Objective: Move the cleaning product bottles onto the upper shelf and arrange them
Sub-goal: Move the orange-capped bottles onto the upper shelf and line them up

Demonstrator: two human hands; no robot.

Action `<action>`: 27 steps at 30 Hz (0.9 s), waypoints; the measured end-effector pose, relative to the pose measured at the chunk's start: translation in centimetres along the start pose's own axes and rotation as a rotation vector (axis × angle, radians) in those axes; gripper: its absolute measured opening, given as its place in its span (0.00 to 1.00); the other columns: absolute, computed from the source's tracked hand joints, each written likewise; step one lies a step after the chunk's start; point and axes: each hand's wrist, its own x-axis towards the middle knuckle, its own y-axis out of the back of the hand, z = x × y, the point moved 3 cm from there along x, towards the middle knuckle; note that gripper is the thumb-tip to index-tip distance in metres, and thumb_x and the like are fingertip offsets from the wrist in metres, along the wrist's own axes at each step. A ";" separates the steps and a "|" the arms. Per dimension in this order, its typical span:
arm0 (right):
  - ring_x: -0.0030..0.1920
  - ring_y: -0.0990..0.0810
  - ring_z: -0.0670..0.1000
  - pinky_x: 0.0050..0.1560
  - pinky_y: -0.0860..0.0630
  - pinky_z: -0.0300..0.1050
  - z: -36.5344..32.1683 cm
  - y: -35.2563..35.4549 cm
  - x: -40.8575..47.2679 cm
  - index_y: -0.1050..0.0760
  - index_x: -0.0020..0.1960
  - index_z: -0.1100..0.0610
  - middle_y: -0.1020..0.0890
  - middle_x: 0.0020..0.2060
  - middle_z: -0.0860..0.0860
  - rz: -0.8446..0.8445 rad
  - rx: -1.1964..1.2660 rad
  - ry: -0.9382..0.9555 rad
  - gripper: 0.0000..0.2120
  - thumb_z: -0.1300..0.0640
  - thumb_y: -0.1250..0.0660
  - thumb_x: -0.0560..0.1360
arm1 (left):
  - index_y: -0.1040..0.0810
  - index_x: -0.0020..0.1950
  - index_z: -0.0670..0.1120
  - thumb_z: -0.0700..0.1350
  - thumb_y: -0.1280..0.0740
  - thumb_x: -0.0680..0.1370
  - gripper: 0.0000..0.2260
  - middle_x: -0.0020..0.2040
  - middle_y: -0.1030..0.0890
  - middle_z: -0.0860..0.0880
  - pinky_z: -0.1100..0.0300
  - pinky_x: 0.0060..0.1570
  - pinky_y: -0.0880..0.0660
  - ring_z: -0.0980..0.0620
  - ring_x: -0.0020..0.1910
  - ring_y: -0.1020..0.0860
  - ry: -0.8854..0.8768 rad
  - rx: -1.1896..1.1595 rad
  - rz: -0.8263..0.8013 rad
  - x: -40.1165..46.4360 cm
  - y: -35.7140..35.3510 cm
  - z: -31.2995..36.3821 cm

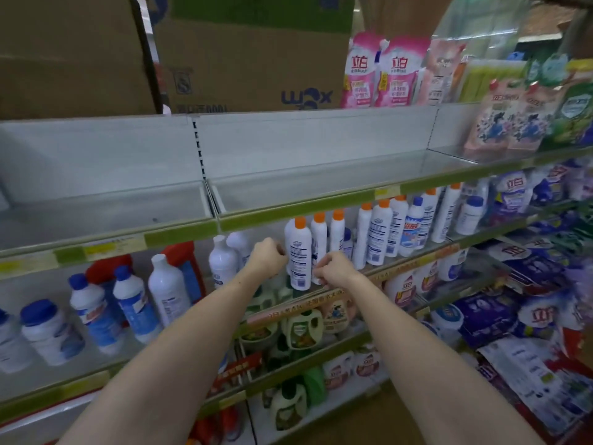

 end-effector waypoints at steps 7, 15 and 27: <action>0.51 0.17 0.57 0.53 0.18 0.55 2.4 -2.0 3.8 0.25 0.47 0.54 0.17 0.47 0.56 0.016 -0.019 -0.002 0.04 0.61 0.31 0.77 | 0.22 0.39 0.42 0.38 0.34 0.78 0.08 0.36 0.19 0.44 0.51 0.39 0.19 0.46 0.36 0.20 0.104 0.034 -0.018 1.2 -2.2 -2.2; 0.52 0.21 0.57 0.54 0.23 0.50 3.0 -3.4 9.9 0.27 0.51 0.56 0.20 0.49 0.53 0.191 -0.040 -0.004 0.04 0.60 0.32 0.78 | 0.22 0.43 0.42 0.39 0.33 0.79 0.05 0.36 0.22 0.46 0.53 0.38 0.22 0.49 0.33 0.24 0.097 0.006 -0.145 6.7 -4.2 -4.9; 0.65 0.24 0.61 0.64 0.26 0.55 3.3 -6.3 15.4 0.28 0.67 0.60 0.20 0.65 0.57 0.139 -0.047 -0.050 0.25 0.55 0.25 0.75 | 0.31 0.34 0.50 0.39 0.33 0.78 0.15 0.33 0.27 0.52 0.57 0.40 0.33 0.50 0.38 0.28 -0.021 0.036 -0.276 13.8 -6.4 -7.1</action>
